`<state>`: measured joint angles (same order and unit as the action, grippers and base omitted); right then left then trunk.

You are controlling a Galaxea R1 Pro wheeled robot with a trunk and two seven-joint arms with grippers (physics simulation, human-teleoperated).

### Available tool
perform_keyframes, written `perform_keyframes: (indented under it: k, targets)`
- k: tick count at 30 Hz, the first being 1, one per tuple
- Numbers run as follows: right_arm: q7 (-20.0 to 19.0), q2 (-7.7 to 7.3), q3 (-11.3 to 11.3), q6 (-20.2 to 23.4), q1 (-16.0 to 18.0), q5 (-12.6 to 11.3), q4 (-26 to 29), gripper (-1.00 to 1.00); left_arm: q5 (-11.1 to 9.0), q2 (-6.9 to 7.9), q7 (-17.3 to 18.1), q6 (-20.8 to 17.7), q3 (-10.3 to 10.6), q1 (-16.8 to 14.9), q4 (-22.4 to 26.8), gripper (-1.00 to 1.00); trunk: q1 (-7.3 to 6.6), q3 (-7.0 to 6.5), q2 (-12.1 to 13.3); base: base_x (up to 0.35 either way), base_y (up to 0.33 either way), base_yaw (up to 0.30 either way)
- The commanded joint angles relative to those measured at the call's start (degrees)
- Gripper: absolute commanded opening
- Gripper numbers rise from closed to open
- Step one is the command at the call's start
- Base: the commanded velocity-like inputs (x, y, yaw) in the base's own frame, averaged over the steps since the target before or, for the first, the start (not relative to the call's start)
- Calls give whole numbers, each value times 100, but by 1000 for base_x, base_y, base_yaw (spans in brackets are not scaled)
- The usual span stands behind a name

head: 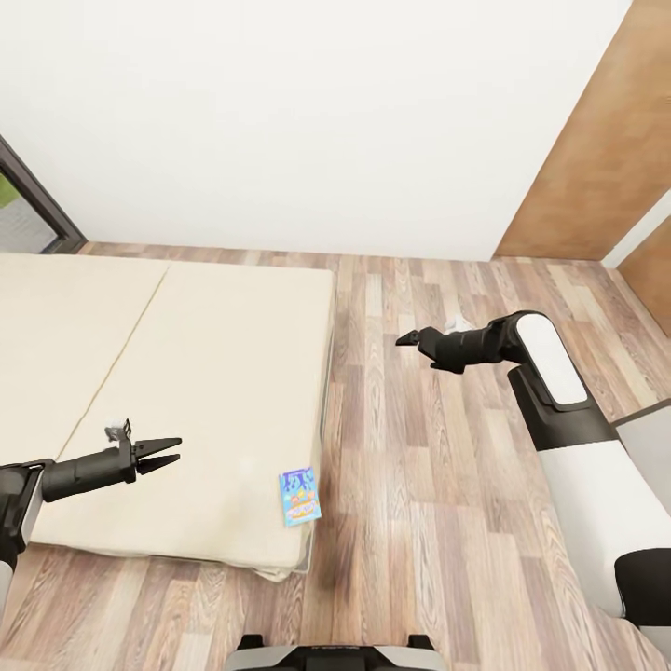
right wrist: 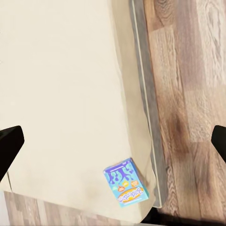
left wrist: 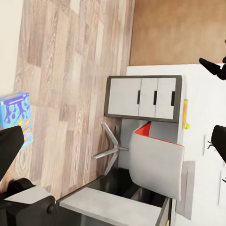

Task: Put all the toys in the child's room - the three board games (two on the bed and one on the table), the two jigsaw puzzles on the table, and the tennis ball on the table - inside the toy box on the table in the child's room.

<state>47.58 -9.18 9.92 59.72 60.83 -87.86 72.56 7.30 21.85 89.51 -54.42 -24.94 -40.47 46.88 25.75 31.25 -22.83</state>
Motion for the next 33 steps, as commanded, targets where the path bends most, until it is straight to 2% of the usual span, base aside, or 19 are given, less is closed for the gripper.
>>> perform_keyframes:
  k: [1,33]
  targets:
    - [58,-5,10,4,-3,-52,4,100,61,-3,49,-60,-15,-5,5,100,4,-2,-9,0,0,0]
    - [50,0,19,4,-67,-47,2,100,61,3,49,-53,-20,-5,5,100,4,-304,-9,0,0,0]
